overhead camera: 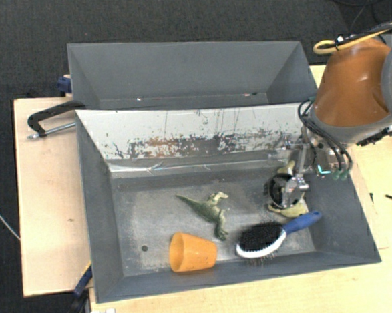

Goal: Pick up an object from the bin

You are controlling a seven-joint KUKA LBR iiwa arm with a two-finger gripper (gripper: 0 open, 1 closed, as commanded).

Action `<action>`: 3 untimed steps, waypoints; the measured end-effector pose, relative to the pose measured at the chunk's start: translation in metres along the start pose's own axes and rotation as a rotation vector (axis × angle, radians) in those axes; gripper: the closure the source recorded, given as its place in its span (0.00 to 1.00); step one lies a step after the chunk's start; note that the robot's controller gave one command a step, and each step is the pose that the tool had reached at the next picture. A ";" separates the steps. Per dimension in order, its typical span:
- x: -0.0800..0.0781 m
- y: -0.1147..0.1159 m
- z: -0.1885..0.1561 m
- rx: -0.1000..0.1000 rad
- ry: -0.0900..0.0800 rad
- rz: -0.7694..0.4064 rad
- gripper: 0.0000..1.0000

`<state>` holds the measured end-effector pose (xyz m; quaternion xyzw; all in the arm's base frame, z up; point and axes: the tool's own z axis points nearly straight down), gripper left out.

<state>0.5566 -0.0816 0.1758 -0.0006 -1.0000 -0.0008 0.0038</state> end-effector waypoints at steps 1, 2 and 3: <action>-0.017 -0.045 0.089 0.001 -0.015 -0.331 0.00; -0.025 -0.071 0.074 0.003 -0.016 -0.142 0.00; 0.049 -0.061 0.074 0.001 -0.011 0.031 0.00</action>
Offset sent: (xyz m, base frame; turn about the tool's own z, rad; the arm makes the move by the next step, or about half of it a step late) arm 0.0143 -0.0530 -0.1058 -0.3371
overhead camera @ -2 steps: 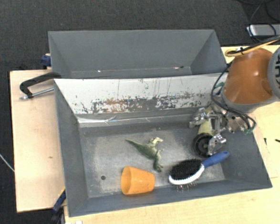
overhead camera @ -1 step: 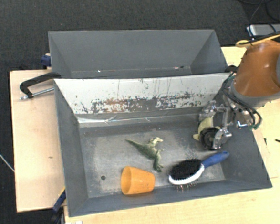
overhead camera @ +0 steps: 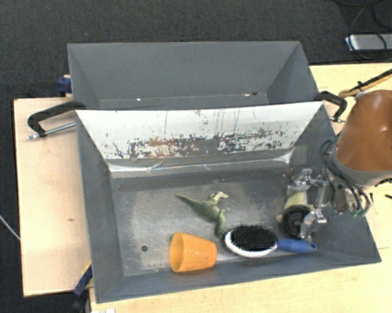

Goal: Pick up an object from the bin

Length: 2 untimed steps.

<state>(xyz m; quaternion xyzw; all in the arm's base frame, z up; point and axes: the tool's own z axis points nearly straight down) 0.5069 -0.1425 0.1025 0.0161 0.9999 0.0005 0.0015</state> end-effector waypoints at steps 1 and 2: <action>-0.008 -0.010 0.024 -0.001 -0.004 0.199 0.00; -0.010 -0.008 0.021 -0.001 0.000 0.198 0.00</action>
Offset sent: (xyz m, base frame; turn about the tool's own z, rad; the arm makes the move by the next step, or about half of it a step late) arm 0.0030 -0.0101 -0.0325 0.2000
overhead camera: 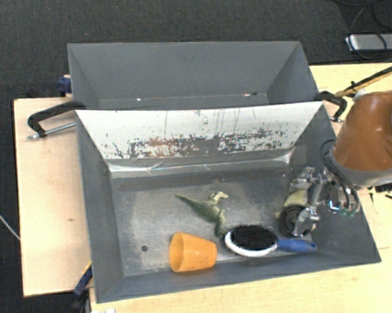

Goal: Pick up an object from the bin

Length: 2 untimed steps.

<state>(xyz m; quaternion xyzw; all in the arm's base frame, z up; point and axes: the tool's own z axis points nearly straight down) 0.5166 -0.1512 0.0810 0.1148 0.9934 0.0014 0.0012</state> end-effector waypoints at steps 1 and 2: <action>0.001 0.001 -0.001 -0.002 0.008 -0.001 1.00; -0.002 0.002 -0.092 0.003 -0.012 -0.002 1.00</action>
Offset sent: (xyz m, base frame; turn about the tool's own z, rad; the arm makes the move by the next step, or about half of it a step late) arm 0.0000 0.0000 0.0000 0.0000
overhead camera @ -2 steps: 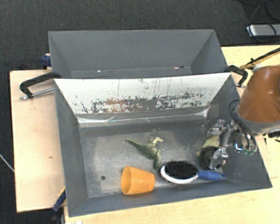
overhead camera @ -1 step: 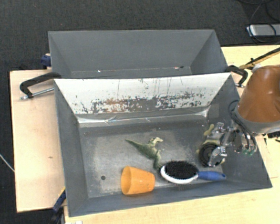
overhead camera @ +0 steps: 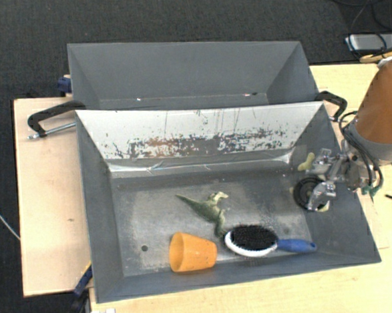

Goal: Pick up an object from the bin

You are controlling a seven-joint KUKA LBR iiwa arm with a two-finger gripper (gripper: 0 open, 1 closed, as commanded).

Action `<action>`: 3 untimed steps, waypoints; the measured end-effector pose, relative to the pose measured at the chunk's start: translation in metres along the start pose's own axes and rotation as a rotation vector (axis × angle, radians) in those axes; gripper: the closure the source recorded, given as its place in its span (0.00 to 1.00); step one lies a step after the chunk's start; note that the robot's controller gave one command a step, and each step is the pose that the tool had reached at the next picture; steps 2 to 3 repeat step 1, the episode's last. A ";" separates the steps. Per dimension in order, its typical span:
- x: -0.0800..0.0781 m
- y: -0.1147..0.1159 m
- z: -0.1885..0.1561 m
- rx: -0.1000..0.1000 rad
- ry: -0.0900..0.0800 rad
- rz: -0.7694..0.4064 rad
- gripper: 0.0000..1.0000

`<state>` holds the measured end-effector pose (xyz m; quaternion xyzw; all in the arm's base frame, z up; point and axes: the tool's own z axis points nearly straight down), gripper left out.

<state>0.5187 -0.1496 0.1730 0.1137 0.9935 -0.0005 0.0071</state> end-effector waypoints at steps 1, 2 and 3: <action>-0.003 0.001 -0.029 0.000 0.004 0.000 1.00; -0.003 0.001 -0.029 0.000 0.004 0.000 1.00; -0.003 0.001 -0.029 0.000 0.004 0.000 1.00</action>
Offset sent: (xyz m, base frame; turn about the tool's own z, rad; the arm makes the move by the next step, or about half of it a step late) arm 0.0001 -0.0001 0.0259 0.0000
